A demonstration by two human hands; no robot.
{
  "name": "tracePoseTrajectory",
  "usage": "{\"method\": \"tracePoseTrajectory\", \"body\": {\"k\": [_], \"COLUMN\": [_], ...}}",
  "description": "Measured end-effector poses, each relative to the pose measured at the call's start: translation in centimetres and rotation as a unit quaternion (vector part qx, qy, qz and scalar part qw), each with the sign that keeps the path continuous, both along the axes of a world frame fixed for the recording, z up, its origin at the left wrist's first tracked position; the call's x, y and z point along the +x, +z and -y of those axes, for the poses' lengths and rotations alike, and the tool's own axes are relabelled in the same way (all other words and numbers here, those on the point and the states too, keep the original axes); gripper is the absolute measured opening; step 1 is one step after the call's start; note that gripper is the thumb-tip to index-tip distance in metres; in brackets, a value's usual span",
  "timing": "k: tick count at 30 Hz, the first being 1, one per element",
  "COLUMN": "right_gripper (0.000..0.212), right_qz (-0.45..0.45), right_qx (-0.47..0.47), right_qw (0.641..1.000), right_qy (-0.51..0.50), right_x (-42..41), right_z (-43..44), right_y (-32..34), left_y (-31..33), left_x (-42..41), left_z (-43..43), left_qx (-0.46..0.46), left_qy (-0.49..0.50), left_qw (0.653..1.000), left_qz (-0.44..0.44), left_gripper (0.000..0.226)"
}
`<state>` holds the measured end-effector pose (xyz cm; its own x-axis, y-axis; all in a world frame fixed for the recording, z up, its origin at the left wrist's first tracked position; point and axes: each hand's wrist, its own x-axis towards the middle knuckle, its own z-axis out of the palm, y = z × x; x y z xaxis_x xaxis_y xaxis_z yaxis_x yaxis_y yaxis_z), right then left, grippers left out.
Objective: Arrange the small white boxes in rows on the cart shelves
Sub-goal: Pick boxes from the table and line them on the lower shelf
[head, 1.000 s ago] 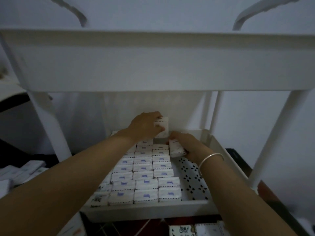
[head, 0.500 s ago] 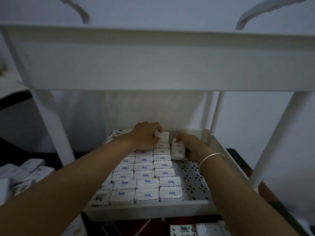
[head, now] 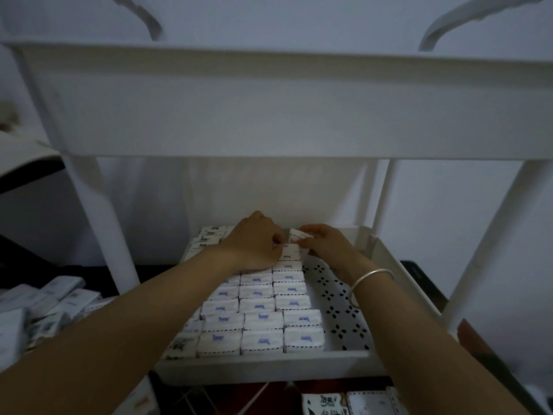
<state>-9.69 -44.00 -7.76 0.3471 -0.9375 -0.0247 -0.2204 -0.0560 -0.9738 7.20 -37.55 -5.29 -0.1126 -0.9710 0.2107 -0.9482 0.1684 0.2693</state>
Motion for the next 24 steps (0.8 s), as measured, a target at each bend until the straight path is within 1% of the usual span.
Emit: {"method": "tracePoseTrajectory", "body": {"k": [1, 3, 4, 6, 9, 12, 15, 18, 21, 22, 24], "right_gripper": [0.035, 0.028, 0.025, 0.027, 0.035, 0.035, 0.036, 0.039, 0.041, 0.041, 0.041], "right_qz": [-0.009, -0.009, -0.005, -0.008, -0.035, -0.064, -0.072, -0.084, -0.09, -0.089, -0.108], "right_qx": [-0.002, 0.004, 0.008, 0.005, -0.024, -0.052, -0.063, -0.069, -0.09, -0.098, -0.121], "right_qw": [1.0, 1.0, 0.999, 0.998, 0.995, 0.992, 0.994, 0.994, 0.992, 0.991, 0.987], "right_qy": [0.007, 0.024, 0.034, 0.06, 0.091, 0.095, 0.06, 0.025, -0.009, -0.011, 0.0], "right_x": [0.1, 0.3, 0.5, 0.9, 1.0, 1.0, 1.0, 0.8, 0.1, -0.3, -1.3], "right_z": [0.0, -0.2, -0.3, -0.7, -1.0, -1.1, -1.3, -1.7, -2.5, -3.0, -4.6], "right_y": [0.0, 0.0, 0.1, 0.2, 0.2, 0.2, 0.2, 0.2, 0.9, 1.3, 2.1], "left_y": [0.0, 0.1, 0.1, 0.5, 0.8, 1.2, 1.8, 2.6, 3.6, 3.9, 4.1], "left_x": [-0.1, -0.4, -0.4, -0.5, -0.6, -0.9, -1.4, -2.3, -4.1, -4.9, -6.9], "left_z": [-0.2, -0.7, -0.9, -1.4, -2.1, -2.9, -4.5, -6.6, -9.3, -10.3, -12.3], "left_qx": [-0.009, -0.029, -0.034, -0.027, -0.009, 0.0, 0.003, -0.02, -0.029, -0.021, 0.016], "left_qy": [0.006, 0.023, 0.033, 0.057, 0.077, 0.073, 0.049, 0.002, -0.051, -0.068, -0.111], "left_qw": [1.0, 0.998, 0.997, 0.997, 0.995, 0.996, 0.997, 0.998, 0.993, 0.992, 0.992], "left_qz": [-0.015, -0.05, -0.054, -0.051, -0.056, -0.052, -0.058, -0.066, -0.104, -0.104, -0.065], "left_gripper": [0.022, 0.022, 0.021, 0.016, 0.021, 0.024, 0.024, 0.025, 0.024, 0.024, 0.023]}}
